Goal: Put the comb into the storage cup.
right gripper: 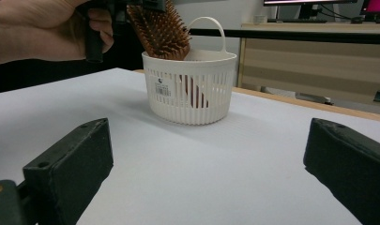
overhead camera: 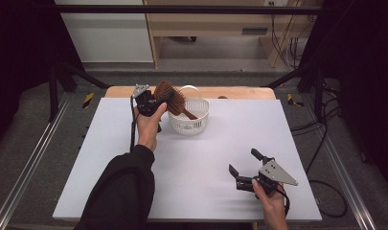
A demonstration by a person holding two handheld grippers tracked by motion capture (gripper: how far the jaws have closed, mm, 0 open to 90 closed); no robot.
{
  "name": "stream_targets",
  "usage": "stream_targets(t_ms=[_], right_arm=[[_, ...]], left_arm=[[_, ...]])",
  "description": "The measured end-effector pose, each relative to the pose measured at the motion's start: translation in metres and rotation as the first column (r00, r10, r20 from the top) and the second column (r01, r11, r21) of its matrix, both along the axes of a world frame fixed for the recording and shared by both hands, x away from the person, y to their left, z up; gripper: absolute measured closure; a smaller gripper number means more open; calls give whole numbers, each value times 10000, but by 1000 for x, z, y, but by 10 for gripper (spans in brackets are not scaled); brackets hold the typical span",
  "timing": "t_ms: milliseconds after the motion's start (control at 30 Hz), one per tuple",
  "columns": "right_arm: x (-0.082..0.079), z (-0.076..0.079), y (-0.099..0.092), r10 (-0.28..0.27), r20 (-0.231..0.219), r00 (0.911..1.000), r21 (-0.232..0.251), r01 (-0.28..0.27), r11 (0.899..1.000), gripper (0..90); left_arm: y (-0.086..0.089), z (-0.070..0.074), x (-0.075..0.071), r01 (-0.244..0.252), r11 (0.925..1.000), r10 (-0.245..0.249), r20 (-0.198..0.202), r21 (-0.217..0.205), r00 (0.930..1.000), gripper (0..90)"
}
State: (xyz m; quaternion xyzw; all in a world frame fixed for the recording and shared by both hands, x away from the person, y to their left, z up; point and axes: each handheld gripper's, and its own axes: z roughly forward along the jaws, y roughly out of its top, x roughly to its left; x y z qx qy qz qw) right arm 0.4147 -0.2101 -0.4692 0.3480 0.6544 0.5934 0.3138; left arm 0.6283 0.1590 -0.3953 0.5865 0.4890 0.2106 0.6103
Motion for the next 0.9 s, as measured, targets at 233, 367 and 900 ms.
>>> stream_targets(t_ms=[233, 367, 900], right_arm=[[0, 0, 1, 32, -17, 10000, -35, -32, 10000, 20], [0, -1, 1, 49, -35, 10000, -62, -49, 10000, 20], [0, -1, 2, 86, -44, 10000, -66, -87, 9999, 20]], left_arm=[[3, -2, 0, -47, 9999, 46, -84, -97, 10000, 423], [6, -4, 2, -102, 9998, 99, -176, -176, 9998, 419], [9, -7, 3, -190, 9995, 181, -340, -263, 9993, 409]])
